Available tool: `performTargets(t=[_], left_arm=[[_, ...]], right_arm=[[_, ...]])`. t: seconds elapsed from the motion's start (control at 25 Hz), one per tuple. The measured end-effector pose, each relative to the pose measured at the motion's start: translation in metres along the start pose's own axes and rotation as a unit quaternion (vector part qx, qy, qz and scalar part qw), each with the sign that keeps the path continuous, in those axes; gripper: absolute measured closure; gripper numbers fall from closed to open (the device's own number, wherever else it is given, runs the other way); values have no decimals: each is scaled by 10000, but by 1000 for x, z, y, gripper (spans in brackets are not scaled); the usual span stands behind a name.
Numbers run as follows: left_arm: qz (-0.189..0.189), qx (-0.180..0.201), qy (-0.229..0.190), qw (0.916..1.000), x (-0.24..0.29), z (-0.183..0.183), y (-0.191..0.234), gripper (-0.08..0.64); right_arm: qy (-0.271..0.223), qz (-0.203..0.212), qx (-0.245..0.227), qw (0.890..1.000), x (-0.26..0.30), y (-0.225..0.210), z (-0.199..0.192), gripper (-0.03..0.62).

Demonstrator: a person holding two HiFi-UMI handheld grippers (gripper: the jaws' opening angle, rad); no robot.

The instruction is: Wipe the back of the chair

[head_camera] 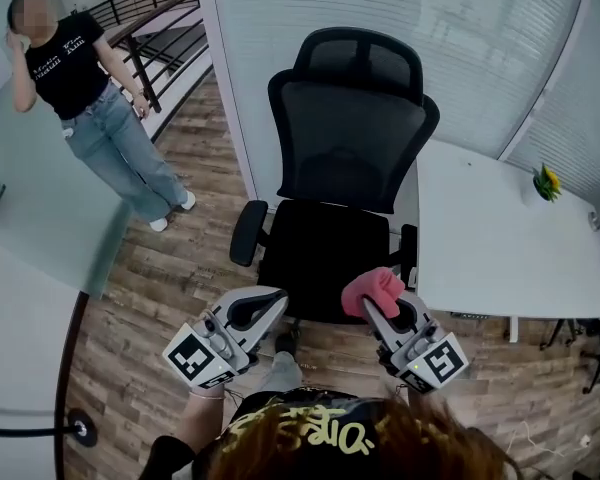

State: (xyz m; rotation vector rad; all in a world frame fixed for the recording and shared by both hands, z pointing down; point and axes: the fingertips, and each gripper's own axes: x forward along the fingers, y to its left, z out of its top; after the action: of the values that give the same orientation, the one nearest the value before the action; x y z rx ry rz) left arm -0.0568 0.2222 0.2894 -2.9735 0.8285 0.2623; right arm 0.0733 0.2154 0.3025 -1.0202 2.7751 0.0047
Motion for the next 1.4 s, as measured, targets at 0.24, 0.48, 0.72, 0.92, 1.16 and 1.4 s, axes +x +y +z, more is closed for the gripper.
performTargets(t=[0.24,0.48,0.72,0.92,1.16,1.4], left_arm=[[-196,-59,138,9997,10,1,65,568],[-398,-199,184,9988,23,-4,127,568],[-656,-301,152,9973,47,-18,164,568],[-621,-419,187,9970,81,-31,173,568],[-348,-337,121,9988,120,-22,182,568],[111,-193,131,9997,136,-21,190,568]], right_arm=[[113,-351,49,9993,53,-37,-5,525],[235,-850,97,9961,90,-71,-18,525],[186,-1210,74,9924,112,-107,-23,525],[375,-1360,102,9900,100,-145,-29,525],[518,-1607,488,9844,88,-232,-33,525],[739,-2151,-85,9738,74,-339,-29,525]])
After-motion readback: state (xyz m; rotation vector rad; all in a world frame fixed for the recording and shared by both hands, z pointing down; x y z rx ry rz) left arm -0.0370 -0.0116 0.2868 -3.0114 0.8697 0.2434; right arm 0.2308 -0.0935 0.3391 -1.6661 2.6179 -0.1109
